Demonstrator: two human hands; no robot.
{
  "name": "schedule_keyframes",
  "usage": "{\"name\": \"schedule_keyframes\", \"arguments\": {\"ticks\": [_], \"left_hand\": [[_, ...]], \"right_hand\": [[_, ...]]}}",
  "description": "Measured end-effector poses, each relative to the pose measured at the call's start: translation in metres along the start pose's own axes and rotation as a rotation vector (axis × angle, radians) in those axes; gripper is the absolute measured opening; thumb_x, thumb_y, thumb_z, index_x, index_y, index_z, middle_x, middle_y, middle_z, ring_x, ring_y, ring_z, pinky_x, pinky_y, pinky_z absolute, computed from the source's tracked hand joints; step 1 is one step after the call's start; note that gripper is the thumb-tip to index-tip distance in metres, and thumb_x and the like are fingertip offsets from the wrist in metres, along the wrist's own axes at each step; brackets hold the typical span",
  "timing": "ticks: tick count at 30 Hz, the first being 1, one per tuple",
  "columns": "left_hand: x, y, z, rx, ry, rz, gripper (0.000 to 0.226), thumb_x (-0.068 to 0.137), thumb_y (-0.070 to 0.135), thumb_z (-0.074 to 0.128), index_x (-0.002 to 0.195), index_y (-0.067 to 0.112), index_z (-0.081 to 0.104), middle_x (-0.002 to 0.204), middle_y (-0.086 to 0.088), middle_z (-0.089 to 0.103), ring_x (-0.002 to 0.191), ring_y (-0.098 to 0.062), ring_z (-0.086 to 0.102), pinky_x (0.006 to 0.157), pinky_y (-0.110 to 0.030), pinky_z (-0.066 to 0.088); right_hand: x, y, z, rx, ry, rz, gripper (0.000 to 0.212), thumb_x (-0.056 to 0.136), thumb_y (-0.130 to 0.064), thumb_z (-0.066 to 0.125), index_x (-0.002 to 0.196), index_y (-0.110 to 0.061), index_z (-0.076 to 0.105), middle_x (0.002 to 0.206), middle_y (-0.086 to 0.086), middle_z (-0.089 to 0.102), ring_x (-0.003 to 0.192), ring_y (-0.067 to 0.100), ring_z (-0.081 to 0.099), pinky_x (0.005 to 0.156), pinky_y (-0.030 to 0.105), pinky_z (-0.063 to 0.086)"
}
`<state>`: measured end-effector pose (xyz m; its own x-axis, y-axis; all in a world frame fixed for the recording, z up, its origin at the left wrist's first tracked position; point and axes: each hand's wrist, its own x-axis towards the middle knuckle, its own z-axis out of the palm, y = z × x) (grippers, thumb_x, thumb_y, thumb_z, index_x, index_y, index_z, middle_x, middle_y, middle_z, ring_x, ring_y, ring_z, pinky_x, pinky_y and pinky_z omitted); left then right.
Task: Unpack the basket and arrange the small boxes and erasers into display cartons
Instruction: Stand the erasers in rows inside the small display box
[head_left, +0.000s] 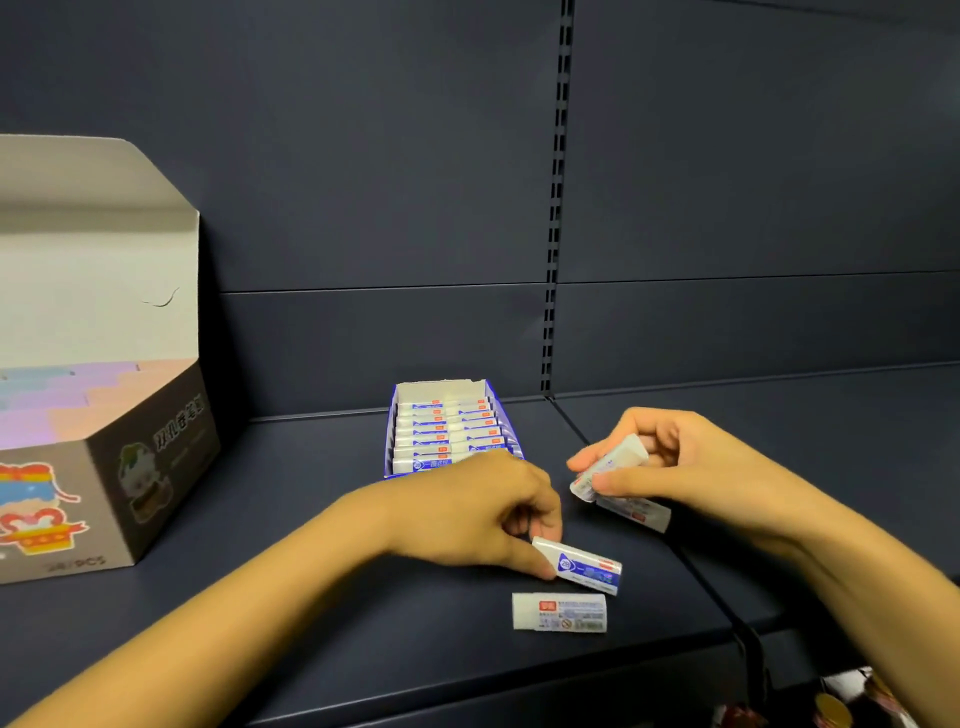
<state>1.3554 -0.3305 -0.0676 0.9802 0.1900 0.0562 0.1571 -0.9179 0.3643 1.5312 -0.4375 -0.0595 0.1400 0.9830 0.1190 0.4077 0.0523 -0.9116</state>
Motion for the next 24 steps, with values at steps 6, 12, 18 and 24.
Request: {"name": "schedule_keyframes", "arguments": {"ticks": [6,12,18,24], "left_hand": [[-0.040,-0.016,-0.042,-0.008,0.193,-0.097,0.023,0.078,0.039,0.071,0.084,0.017,0.068,0.082,0.007,0.064,0.074,-0.010,0.058,0.074,-0.030,0.051],[-0.063,-0.043,-0.064,-0.006,0.312,-0.282,0.040,0.066,0.048,0.066,0.090,0.016,0.069,0.087,0.011,0.068,0.084,-0.009,0.064,0.076,-0.032,0.054],[-0.057,-0.064,-0.062,-0.026,0.303,-0.373,0.017,0.076,0.031,0.072,0.088,0.018,0.068,0.083,0.013,0.068,0.078,-0.003,0.062,0.068,-0.020,0.052],[-0.053,-0.080,-0.056,-0.119,0.367,-0.417,0.019,0.075,0.027,0.074,0.091,0.017,0.072,0.088,0.008,0.071,0.085,-0.012,0.065,0.064,-0.017,0.051]], "right_hand": [[0.014,-0.003,0.005,-0.084,0.019,-0.083,0.014,0.075,-0.010,0.074,0.081,-0.009,0.062,0.080,0.012,0.074,0.078,0.023,0.071,0.078,0.029,0.054],[0.034,-0.008,0.011,-0.144,-0.062,-0.144,0.025,0.073,-0.031,0.071,0.088,-0.013,0.064,0.079,0.000,0.074,0.065,0.007,0.063,0.063,0.016,0.049],[0.060,-0.005,0.024,-0.260,-0.160,-0.110,0.013,0.093,-0.030,0.052,0.098,-0.018,0.050,0.094,-0.006,0.073,0.100,0.006,0.064,0.096,0.037,0.047],[0.083,-0.007,0.034,-0.355,-0.166,-0.104,0.019,0.095,-0.028,0.050,0.114,-0.026,0.053,0.112,-0.009,0.065,0.105,0.005,0.062,0.094,0.033,0.050]]}}
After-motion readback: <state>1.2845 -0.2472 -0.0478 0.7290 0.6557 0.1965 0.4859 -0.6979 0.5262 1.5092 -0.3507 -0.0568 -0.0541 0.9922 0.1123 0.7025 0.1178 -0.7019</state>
